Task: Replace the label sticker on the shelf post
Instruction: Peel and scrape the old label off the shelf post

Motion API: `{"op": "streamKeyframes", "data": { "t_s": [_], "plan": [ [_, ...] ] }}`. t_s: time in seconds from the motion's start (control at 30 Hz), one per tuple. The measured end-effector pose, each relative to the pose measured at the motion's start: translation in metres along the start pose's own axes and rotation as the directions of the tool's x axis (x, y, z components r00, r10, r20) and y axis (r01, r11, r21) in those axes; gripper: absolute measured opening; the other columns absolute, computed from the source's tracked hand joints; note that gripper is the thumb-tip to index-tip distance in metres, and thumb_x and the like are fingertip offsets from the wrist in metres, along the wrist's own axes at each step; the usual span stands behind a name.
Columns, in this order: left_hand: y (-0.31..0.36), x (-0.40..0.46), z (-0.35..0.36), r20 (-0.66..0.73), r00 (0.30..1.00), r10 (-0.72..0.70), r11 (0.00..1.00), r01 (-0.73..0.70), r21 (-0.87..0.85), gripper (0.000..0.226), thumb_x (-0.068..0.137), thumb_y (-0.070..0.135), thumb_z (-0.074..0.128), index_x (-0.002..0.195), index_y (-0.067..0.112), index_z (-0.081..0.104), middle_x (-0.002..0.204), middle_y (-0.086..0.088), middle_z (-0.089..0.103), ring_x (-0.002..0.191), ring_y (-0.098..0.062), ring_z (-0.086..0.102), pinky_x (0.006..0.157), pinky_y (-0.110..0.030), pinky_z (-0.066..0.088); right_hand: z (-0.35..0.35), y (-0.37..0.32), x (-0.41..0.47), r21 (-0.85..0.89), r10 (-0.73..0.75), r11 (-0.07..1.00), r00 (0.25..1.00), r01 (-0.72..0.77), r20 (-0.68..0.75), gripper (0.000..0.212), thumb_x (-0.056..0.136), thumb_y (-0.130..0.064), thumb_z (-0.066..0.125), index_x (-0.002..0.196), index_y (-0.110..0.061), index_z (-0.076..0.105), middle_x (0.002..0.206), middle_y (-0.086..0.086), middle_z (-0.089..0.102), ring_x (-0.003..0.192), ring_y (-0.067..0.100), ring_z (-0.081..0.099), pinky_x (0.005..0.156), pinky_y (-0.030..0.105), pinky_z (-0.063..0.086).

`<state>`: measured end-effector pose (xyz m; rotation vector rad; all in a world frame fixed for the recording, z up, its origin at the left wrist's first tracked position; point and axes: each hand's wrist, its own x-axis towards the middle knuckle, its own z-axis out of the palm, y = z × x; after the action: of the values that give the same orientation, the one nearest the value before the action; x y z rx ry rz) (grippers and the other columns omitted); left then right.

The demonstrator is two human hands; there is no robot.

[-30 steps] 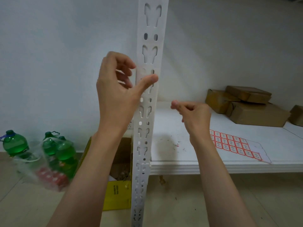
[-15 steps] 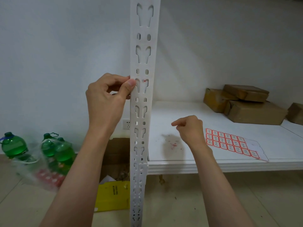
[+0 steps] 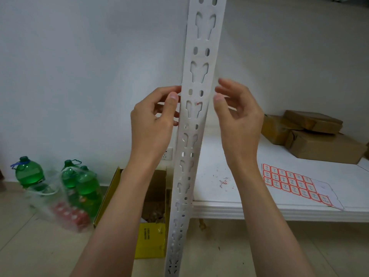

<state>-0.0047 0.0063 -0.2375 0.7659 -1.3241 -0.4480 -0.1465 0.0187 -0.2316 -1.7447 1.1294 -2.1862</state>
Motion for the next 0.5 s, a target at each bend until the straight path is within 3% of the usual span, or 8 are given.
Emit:
{"op": "streamKeyframes", "data": {
  "t_s": [0.2, 0.5],
  "plan": [
    [0.000, 0.002, -0.002, 0.029, 0.999, -0.027, 0.999, 0.027, 0.026, 0.026, 0.103, 0.028, 0.051, 0.120, 0.021, 0.071, 0.108, 0.006, 0.073, 0.090, -0.015, 0.070, 0.072, -0.025, 0.062, 0.013, 0.000, -0.004, 0.014, -0.096, 0.995, 0.993, 0.095, 0.070, 0.052, 0.085, -0.021, 0.080, 0.129, -0.016, 0.052, 0.125, -0.001, 0.064, 0.111, 0.013, 0.065, 0.089, 0.027, 0.059],
    [0.001, 0.002, -0.005, 0.030, 0.998, -0.054, 0.999, 0.054, 0.006, 0.027, 0.103, 0.029, 0.050, 0.115, 0.021, 0.073, 0.101, 0.007, 0.075, 0.080, -0.011, 0.071, 0.065, -0.022, 0.060, 0.013, 0.006, -0.003, -0.068, -0.212, 0.975, 0.977, 0.212, 0.017, 0.043, 0.085, -0.025, 0.080, 0.120, -0.011, 0.059, 0.120, -0.002, 0.064, 0.105, 0.012, 0.067, 0.084, 0.018, 0.057]
  ]
}}
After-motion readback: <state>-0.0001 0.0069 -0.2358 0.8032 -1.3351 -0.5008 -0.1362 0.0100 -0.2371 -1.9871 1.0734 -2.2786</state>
